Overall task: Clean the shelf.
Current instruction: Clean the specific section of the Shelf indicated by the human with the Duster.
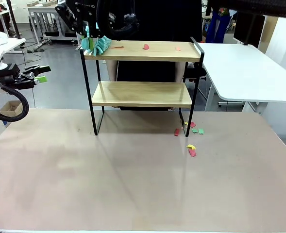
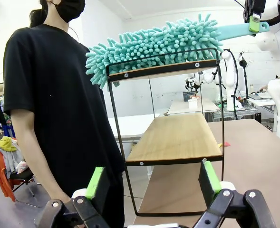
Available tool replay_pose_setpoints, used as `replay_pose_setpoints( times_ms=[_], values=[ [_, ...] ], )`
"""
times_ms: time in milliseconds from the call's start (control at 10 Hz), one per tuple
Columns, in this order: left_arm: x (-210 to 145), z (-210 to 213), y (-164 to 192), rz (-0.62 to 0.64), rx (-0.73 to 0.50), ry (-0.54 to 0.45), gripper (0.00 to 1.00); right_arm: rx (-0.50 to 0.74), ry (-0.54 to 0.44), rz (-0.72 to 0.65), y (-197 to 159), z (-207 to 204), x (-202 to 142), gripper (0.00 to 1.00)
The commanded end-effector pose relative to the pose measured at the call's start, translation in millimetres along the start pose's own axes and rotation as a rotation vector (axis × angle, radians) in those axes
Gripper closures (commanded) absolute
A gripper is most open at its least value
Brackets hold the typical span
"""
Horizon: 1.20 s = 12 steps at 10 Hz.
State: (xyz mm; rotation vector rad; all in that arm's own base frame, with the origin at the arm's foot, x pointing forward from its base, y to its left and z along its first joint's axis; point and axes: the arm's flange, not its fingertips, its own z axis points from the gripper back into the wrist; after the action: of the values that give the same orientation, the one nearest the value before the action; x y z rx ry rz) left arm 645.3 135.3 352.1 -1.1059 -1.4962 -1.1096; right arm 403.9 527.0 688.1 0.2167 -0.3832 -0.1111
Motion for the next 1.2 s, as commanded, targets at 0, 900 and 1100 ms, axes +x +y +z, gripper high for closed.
replay_pose_setpoints(
  times_ms=[0, 900, 1100],
  values=[
    [3, 0, -2, -0.009, 0.002, -0.003, 0.0, -0.004, 0.032, -0.035, -27, 5, 0, 0.87],
    [3, 0, -2, -0.009, 0.002, -0.003, 0.0, -0.043, 0.096, -0.109, -182, 45, 14, 0.87],
    [3, 0, -2, -0.009, 0.002, -0.003, 0.0, -0.049, 0.114, -0.133, -221, 50, 18, 0.87]
  ],
)
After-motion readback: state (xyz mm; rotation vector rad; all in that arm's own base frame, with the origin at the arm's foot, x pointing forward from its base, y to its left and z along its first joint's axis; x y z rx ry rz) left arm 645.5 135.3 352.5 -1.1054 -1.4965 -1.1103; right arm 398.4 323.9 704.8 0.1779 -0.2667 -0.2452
